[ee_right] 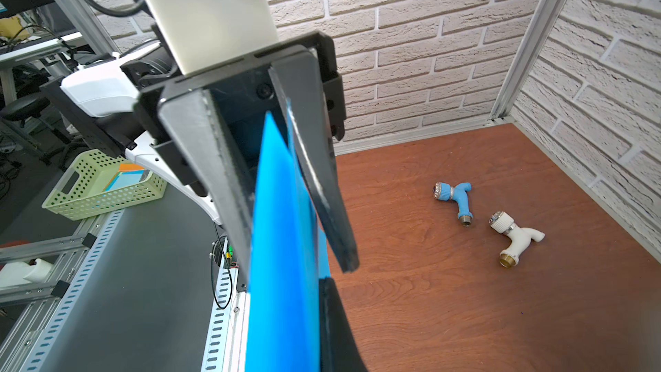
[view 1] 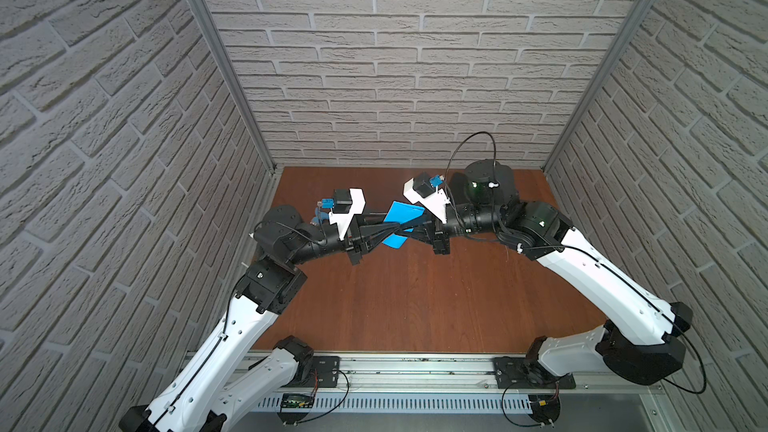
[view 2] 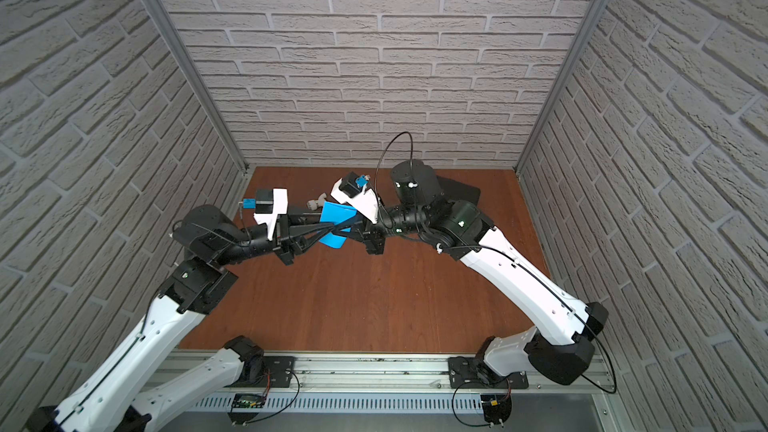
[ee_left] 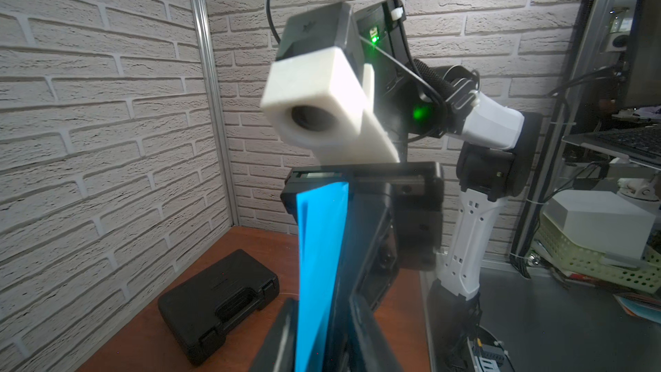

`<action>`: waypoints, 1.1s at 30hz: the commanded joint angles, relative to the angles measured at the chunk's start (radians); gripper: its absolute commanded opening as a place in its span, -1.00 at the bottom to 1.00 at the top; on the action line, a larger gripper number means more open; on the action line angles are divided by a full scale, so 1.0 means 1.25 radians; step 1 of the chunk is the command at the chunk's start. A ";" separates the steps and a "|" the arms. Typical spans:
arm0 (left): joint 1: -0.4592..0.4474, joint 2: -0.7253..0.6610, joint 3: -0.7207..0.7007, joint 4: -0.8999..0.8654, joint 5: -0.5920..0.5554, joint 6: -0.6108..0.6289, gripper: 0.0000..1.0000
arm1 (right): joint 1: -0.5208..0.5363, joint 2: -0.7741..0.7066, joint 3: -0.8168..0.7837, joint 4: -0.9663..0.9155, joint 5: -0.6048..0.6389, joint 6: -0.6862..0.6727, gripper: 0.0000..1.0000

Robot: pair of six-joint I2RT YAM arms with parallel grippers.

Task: Fold the square paper along the opposite sides
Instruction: Smooth out the paper.

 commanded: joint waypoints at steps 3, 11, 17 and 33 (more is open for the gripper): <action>0.004 0.001 0.011 0.025 0.053 -0.002 -0.60 | 0.009 -0.028 0.011 -0.002 -0.044 -0.022 -0.94; 0.004 -0.007 0.006 0.050 0.069 -0.015 -0.90 | 0.009 -0.027 0.008 -0.004 -0.046 -0.029 -0.94; 0.004 -0.011 -0.002 0.075 0.074 -0.027 -1.00 | 0.009 -0.025 0.008 -0.003 -0.047 -0.030 -0.94; 0.001 -0.088 -0.197 0.379 -0.114 -0.195 -1.00 | -0.011 -0.094 -0.021 0.016 -0.007 -0.090 0.45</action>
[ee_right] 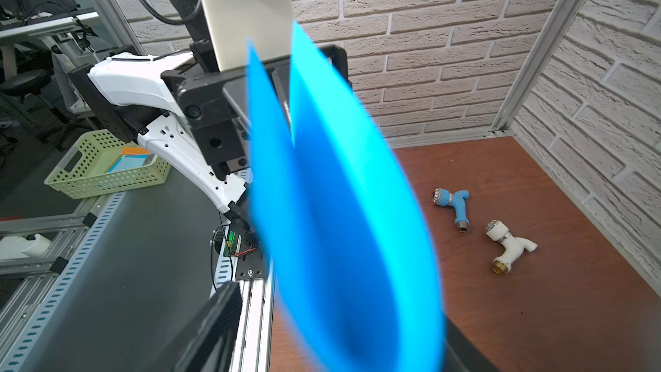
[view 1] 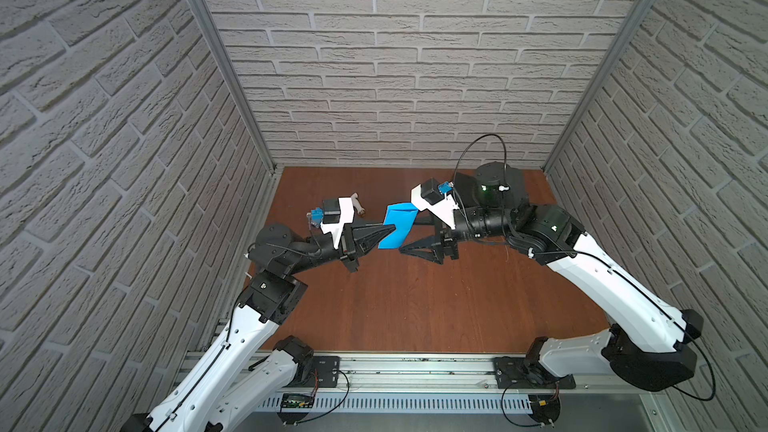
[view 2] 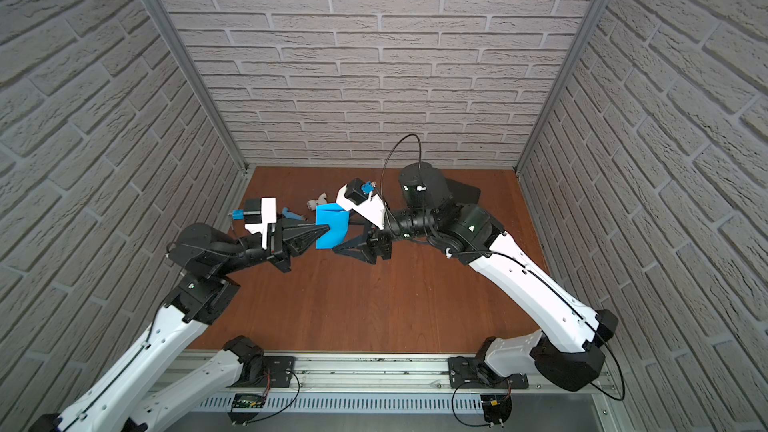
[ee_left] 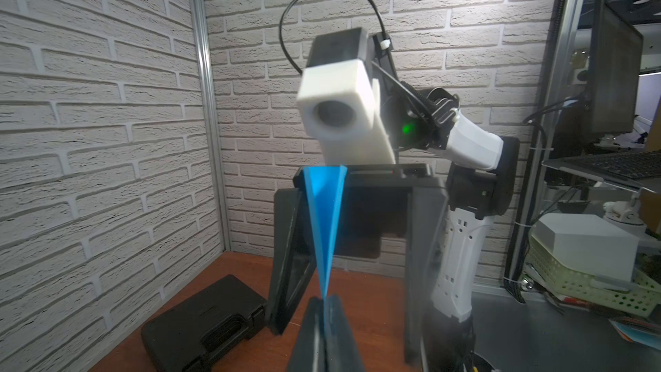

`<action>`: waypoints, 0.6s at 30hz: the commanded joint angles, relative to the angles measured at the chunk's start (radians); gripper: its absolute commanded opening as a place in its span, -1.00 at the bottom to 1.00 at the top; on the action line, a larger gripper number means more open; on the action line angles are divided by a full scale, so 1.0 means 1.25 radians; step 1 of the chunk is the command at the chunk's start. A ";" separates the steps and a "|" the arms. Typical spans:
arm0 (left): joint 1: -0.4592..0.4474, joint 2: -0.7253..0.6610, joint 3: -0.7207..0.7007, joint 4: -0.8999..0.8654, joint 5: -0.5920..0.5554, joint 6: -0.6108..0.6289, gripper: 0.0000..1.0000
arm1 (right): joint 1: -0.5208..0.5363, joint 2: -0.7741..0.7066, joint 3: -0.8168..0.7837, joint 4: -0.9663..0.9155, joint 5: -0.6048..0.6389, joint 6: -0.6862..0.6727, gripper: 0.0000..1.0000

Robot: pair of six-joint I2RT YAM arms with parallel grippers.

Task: Fold the square paper along the opposite sides
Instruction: Smooth out the paper.

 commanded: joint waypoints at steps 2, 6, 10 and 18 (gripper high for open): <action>0.000 -0.018 -0.081 0.225 -0.094 -0.101 -1.00 | -0.013 -0.047 0.013 0.044 -0.039 -0.040 0.45; -0.006 0.004 -0.109 0.319 -0.090 -0.159 -1.00 | -0.017 -0.012 0.067 0.030 -0.081 -0.058 0.43; -0.016 0.027 -0.113 0.387 -0.083 -0.201 -1.00 | -0.021 0.025 0.113 -0.009 -0.096 -0.089 0.42; -0.049 0.026 -0.091 0.381 -0.075 -0.209 -1.00 | -0.046 0.012 0.117 -0.007 -0.084 -0.115 0.38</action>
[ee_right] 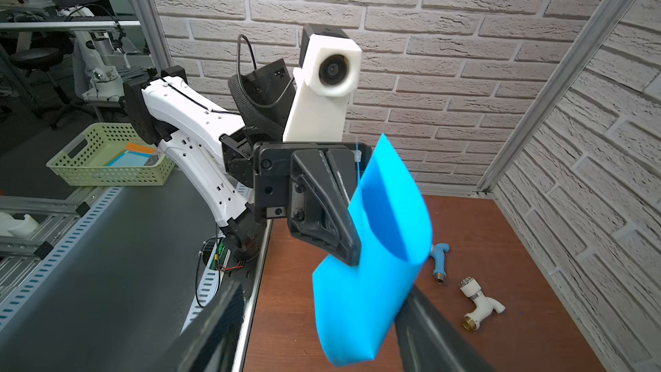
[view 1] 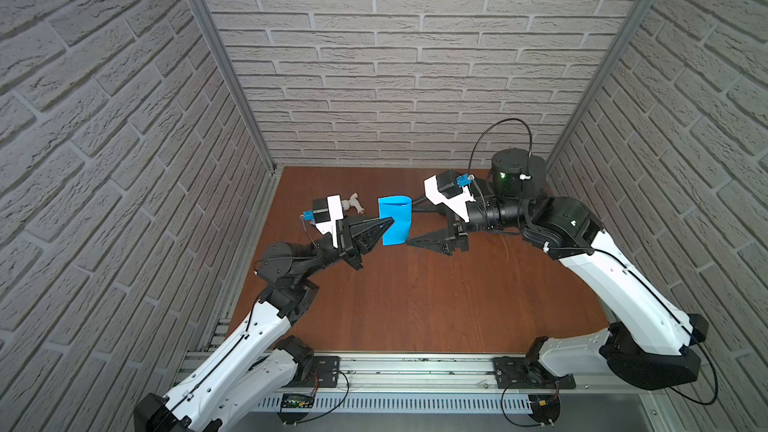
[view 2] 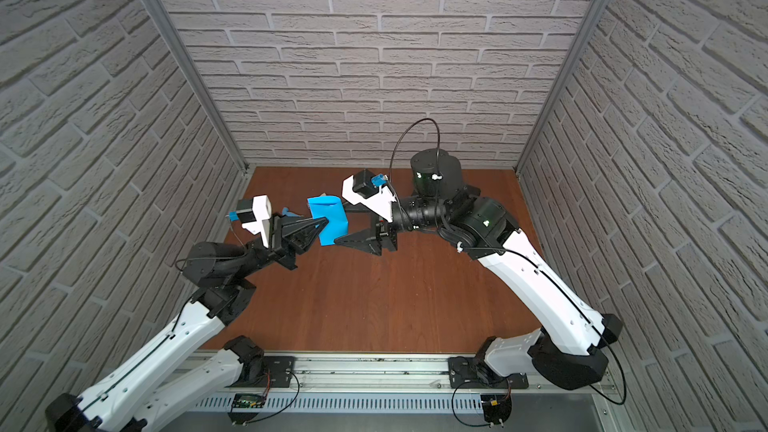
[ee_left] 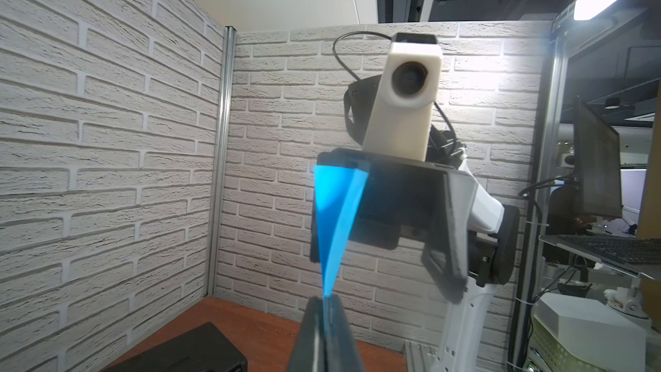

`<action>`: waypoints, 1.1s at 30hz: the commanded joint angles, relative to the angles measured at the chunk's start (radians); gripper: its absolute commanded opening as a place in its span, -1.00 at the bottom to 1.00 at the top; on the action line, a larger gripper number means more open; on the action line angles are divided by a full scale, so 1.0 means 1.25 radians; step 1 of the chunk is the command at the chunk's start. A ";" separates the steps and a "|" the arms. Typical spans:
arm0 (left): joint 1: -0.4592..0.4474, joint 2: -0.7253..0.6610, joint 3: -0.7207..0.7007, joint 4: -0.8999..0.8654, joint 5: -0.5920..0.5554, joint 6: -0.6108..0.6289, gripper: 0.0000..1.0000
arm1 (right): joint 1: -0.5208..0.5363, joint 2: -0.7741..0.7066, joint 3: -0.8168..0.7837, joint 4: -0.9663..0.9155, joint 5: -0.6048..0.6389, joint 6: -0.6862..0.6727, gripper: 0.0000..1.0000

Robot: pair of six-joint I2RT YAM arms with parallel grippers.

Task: Fold the square paper along the opposite sides
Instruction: Smooth out the paper.

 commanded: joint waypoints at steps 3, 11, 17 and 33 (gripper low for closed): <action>-0.026 -0.016 0.019 0.049 -0.001 -0.015 -1.00 | -0.021 -0.017 0.013 0.018 -0.022 -0.017 0.26; -0.047 -0.015 0.030 0.039 -0.002 -0.010 -1.00 | -0.022 -0.001 0.016 0.032 -0.054 0.000 -0.27; -0.052 -0.008 0.033 0.037 0.002 -0.009 -1.00 | -0.022 0.002 0.017 0.042 -0.063 0.009 -0.67; -0.055 -0.015 0.033 0.003 0.000 0.012 -1.00 | -0.025 0.003 0.035 0.053 -0.033 0.013 -0.42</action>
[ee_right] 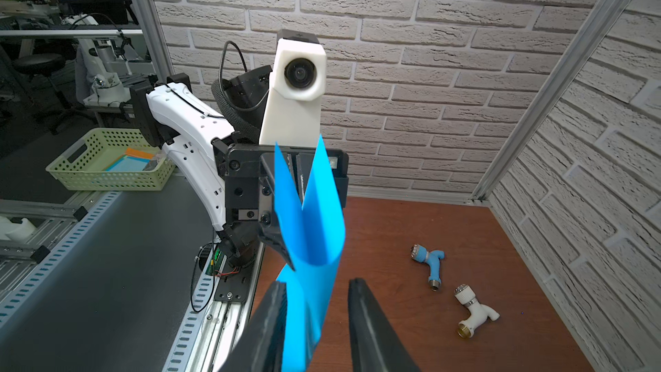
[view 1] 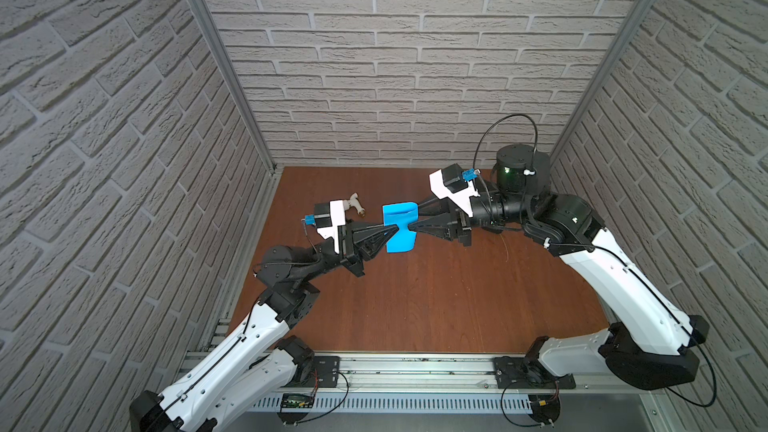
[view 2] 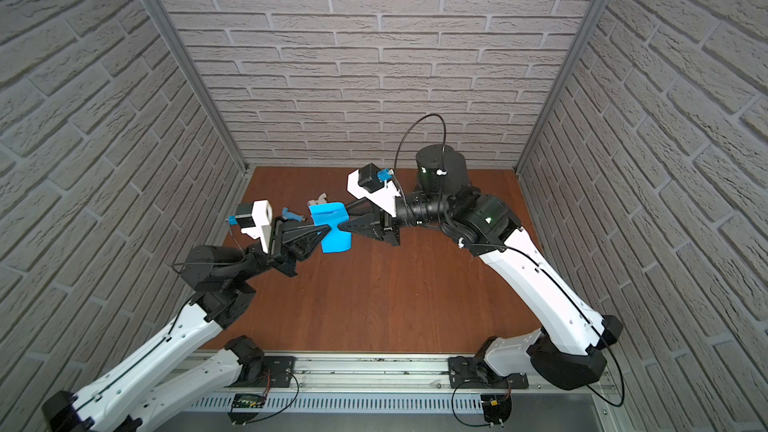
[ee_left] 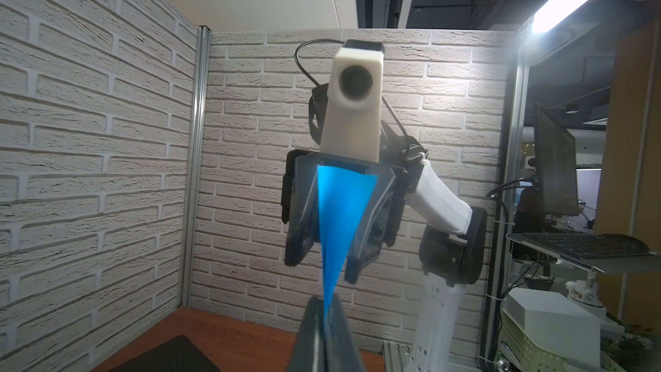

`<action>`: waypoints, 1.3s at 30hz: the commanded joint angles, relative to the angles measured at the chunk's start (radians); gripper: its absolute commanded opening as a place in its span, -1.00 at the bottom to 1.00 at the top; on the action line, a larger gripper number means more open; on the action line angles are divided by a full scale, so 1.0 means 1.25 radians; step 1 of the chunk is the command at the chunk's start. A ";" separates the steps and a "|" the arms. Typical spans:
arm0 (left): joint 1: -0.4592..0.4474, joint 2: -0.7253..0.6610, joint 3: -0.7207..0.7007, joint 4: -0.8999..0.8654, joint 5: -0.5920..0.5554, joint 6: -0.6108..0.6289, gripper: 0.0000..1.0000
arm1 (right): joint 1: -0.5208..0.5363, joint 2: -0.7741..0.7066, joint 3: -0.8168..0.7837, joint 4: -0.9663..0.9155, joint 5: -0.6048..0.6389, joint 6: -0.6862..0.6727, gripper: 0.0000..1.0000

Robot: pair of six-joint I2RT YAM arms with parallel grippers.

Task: Fold the square paper along the opposite sides
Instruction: Smooth out the paper.

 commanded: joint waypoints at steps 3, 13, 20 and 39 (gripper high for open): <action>-0.007 -0.002 0.024 0.015 0.004 0.008 -1.00 | -0.004 0.004 0.036 0.032 0.007 0.003 -0.94; -0.011 -0.001 0.025 0.003 0.005 0.013 -1.00 | -0.004 0.016 0.074 0.013 0.015 -0.005 -0.44; -0.012 -0.001 0.023 -0.002 0.003 0.016 -1.00 | -0.004 0.020 0.087 0.002 0.018 -0.007 -0.95; -0.015 -0.007 0.061 -0.036 -0.010 0.057 -1.00 | -0.004 -0.005 0.009 0.019 -0.009 -0.012 -0.22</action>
